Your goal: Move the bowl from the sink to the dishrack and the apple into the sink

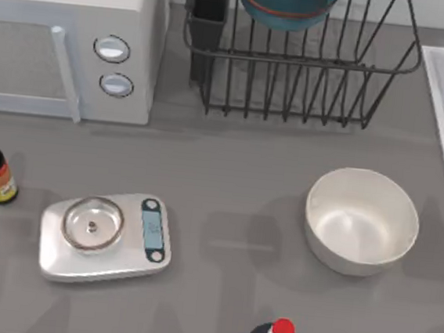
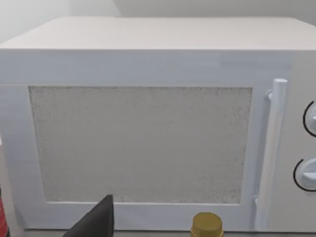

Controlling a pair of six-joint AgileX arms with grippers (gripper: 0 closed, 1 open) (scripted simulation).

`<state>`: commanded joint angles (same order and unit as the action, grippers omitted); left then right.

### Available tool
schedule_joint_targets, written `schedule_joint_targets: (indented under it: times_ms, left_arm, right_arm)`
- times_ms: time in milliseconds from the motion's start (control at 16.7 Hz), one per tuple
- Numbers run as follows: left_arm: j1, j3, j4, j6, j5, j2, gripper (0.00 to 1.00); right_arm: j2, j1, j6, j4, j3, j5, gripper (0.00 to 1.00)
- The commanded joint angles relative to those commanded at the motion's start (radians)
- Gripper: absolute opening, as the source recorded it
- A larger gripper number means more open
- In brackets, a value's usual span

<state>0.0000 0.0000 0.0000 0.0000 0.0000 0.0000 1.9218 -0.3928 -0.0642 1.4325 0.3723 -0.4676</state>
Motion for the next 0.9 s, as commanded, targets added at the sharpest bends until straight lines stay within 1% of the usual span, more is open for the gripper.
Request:
schedule_joint_targets:
  times_ms: [240,420,660,900]
  left_arm:
    - [0.0,0.0,0.0,0.0,0.0,0.0,1.0]
    - [0.0,0.0,0.0,0.0,0.0,0.0,1.0]
    - [0.0,0.0,0.0,0.0,0.0,0.0,1.0]
    - [0.0,0.0,0.0,0.0,0.0,0.0,1.0]
  right_arm:
    - [-0.335,0.129,-0.013,-0.295,-0.088,0.033,1.0]
    - [-0.691,0.218,-0.004,-0.532,-0.15,0.085,1.0]
    - [-1.208,0.297,0.019,-0.848,-0.226,0.205,1.0]
    - [-1.608,0.346,0.04,-1.151,-0.299,0.341,1.0]
